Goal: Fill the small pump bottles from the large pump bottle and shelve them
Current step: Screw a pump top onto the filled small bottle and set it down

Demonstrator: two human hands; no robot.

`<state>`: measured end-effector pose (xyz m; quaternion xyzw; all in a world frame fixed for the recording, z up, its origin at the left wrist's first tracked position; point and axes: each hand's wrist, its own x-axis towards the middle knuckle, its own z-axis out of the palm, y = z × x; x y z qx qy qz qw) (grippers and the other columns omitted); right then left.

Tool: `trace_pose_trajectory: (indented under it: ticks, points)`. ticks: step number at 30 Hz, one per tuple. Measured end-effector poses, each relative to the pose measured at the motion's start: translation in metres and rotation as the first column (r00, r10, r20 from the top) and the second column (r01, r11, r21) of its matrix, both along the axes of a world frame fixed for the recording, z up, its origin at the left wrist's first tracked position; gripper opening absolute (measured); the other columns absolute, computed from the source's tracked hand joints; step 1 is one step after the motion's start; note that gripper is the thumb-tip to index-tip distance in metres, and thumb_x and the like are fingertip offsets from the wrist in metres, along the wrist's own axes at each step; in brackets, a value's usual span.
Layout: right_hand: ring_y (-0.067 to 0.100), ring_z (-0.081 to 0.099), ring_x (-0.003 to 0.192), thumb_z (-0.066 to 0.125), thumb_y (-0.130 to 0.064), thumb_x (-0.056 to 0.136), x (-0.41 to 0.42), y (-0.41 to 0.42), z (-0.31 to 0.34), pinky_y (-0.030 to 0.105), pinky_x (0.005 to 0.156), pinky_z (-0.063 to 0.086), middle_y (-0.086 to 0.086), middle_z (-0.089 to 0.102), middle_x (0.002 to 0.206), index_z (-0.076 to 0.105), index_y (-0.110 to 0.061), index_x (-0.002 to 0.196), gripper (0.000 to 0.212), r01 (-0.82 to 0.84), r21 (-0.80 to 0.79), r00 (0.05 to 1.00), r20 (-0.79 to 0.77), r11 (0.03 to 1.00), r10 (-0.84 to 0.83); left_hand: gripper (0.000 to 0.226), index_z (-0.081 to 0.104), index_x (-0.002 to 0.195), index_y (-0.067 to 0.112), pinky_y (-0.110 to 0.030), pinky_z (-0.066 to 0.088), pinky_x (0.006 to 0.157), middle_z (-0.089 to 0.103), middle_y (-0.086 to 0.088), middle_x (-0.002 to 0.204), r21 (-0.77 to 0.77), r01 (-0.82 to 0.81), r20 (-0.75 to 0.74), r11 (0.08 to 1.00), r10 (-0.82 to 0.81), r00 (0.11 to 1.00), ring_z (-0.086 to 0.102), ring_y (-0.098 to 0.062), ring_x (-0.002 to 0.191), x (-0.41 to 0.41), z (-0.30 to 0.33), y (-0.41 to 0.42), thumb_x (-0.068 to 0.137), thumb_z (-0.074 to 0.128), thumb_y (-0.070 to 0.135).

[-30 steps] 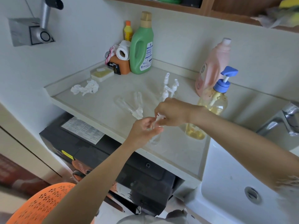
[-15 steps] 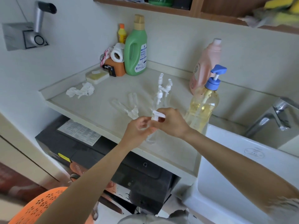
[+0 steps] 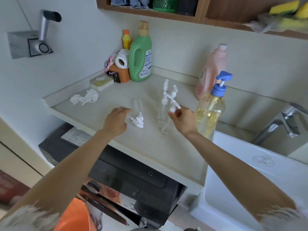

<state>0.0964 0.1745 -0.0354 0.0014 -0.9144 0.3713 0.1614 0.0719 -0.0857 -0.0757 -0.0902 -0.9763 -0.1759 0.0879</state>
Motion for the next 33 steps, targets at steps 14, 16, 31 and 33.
trace_pose_trajectory:
  ticks: [14,16,31,33]
  points:
    - [-0.001,0.046,0.068,0.069,-0.017,0.085,0.025,0.002,0.02,0.011,0.067,0.036,-0.007,0.047,0.077,0.062,-0.012,0.117,0.033,-0.063,-0.198,0.922,-0.386,0.978,-0.019,0.053,0.049,0.13,0.029,-0.055,0.025,0.11,0.051,-0.004,0.124,-0.264,0.128,-0.163,0.956,-0.176,0.971,0.057,-0.03,0.109,-0.007,-0.007,-0.025,0.083,0.067,0.013]
    - [-0.007,0.047,0.073,0.066,-0.008,0.082,0.031,-0.002,0.037,0.008,0.068,0.036,-0.005,0.049,0.08,0.066,-0.008,0.109,0.027,-0.117,-0.099,0.828,-0.558,0.988,0.042,0.054,0.045,0.127,0.029,-0.051,0.042,0.095,0.053,-0.008,0.116,-0.148,0.187,-0.285,0.971,-0.223,0.932,0.061,-0.031,0.095,0.008,0.001,-0.023,0.081,0.072,0.016]
    - [0.005,0.06,0.058,0.069,-0.037,0.087,0.054,-0.018,0.094,0.017,0.061,0.045,-0.006,0.064,0.058,0.069,-0.007,0.078,0.032,-0.537,0.188,0.84,0.024,0.823,0.542,0.054,0.053,0.123,0.028,-0.031,0.057,0.063,0.071,0.003,0.097,0.216,0.404,-0.566,0.889,-0.223,0.794,0.063,-0.012,0.069,0.089,0.056,0.043,0.074,0.064,0.047]
    - [0.009,0.062,0.059,0.068,-0.037,0.088,0.054,-0.019,0.093,0.021,0.064,0.047,-0.001,0.066,0.058,0.068,-0.005,0.076,0.034,-0.538,0.168,0.842,0.063,0.826,0.535,0.063,0.045,0.121,0.031,-0.031,0.055,0.065,0.066,0.009,0.092,0.276,0.314,-0.444,0.908,-0.169,0.88,0.063,-0.013,0.067,0.093,0.06,0.048,0.068,0.07,0.054]
